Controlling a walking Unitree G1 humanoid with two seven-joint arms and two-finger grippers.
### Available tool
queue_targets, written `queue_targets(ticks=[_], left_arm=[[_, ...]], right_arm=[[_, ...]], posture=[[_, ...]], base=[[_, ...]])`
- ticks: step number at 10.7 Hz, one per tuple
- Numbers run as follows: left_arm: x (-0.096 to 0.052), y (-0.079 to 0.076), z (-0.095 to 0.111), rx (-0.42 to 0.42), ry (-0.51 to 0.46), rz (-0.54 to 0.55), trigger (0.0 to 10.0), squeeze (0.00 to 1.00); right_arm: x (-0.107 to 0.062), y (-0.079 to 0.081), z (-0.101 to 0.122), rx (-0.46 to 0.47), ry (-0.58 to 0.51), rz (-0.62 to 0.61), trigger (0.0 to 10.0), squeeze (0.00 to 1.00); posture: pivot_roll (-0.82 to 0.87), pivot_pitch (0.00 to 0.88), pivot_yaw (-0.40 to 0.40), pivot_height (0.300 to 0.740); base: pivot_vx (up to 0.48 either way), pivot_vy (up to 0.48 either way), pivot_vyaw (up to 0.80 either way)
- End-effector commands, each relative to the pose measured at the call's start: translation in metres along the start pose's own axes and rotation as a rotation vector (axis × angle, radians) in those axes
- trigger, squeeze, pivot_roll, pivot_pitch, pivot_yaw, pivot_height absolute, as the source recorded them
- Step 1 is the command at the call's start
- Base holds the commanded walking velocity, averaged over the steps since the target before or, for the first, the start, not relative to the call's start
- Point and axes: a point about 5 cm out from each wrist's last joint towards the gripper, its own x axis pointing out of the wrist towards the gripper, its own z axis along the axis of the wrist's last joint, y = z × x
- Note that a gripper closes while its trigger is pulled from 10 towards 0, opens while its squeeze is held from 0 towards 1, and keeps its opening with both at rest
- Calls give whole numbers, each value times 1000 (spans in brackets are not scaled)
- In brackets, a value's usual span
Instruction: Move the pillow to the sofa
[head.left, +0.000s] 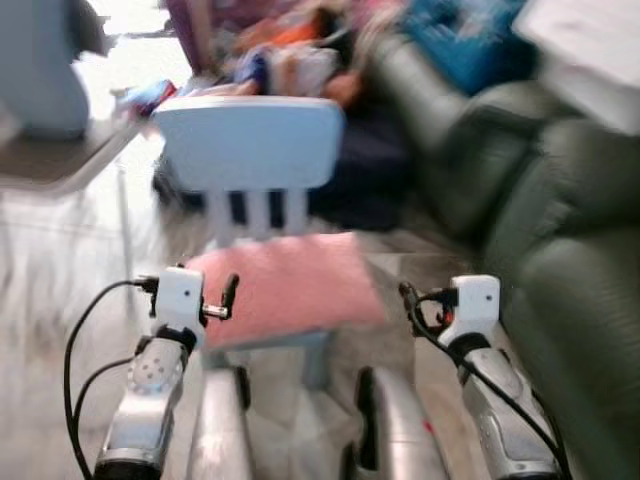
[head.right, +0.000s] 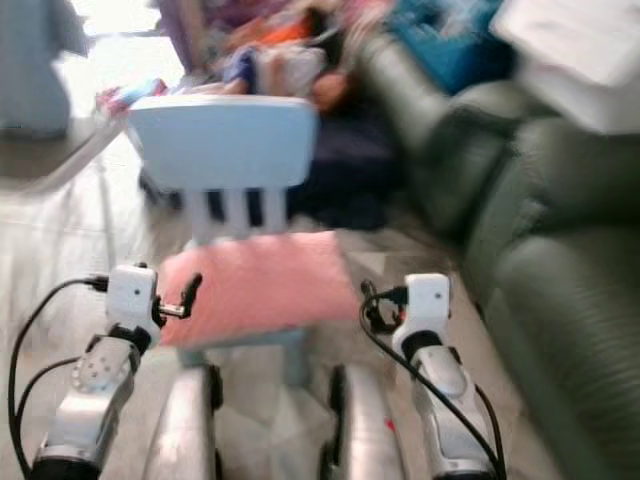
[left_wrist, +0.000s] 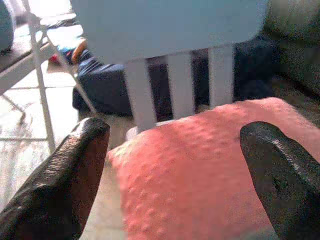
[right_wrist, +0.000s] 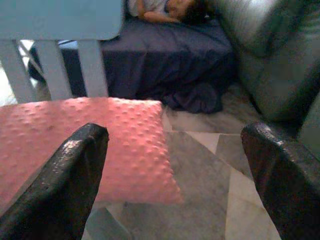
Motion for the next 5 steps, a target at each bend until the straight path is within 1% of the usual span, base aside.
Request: queue_targets(ticks=[1,4,5], left_arm=[[1,3,3,15,-10,6,10000,0],[1,3,2,10,-3,9,10000,0],[0,2,2,-6,-6,16,10000,0]], right_arm=[[2,2,4,5,-18,7,10000,0],[2,2,4,-4,-15,14,10000,0],[2,2,3,-5,-13,17,10000,0]], posture=[[-14,70,-60,568],[-12,73,-64,568],[-12,74,-65,568]], base=[[349,0,0],[355,0,0],[0,0,0]])
